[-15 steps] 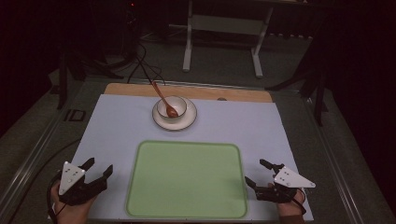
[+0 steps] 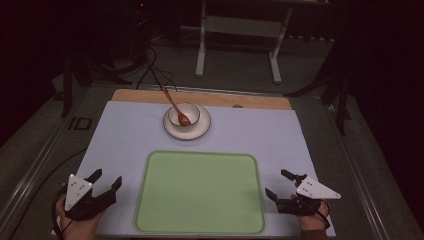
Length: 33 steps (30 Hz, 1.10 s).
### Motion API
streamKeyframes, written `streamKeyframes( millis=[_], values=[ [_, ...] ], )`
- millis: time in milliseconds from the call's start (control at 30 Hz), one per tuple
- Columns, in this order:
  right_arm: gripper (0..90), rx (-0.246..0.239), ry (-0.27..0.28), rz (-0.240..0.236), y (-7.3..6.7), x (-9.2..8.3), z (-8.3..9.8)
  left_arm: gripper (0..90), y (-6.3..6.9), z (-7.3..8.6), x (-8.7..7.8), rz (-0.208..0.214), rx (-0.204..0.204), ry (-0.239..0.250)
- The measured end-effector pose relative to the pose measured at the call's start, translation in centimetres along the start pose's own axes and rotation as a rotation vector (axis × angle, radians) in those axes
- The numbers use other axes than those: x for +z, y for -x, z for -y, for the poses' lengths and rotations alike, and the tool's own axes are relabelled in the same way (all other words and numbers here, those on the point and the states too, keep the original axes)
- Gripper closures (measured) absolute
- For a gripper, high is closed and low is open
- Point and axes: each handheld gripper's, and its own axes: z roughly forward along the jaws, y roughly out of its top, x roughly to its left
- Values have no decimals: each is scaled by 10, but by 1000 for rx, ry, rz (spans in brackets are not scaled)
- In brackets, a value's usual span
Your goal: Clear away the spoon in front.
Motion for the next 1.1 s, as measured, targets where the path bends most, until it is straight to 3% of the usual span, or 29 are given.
streamKeyframes(
  millis=[233, 400, 833, 1100],
  values=[
    [160, 5, 9, 7, 0, 0, 0, 333, 0, -2, 2, 17, -54, 6],
    [159, 3, 5, 13, 1, 2, 0, 337, 0, -13, 3, 35, -79, 25],
    [149, 13, 25, 45, 2, -1, 0, 335, 9, -44, 17, 77, -18, 35],
    [146, 16, 31, 49, 3, -3, 0, 320, 14, -75, 42, 98, 25, 35]
  ],
)
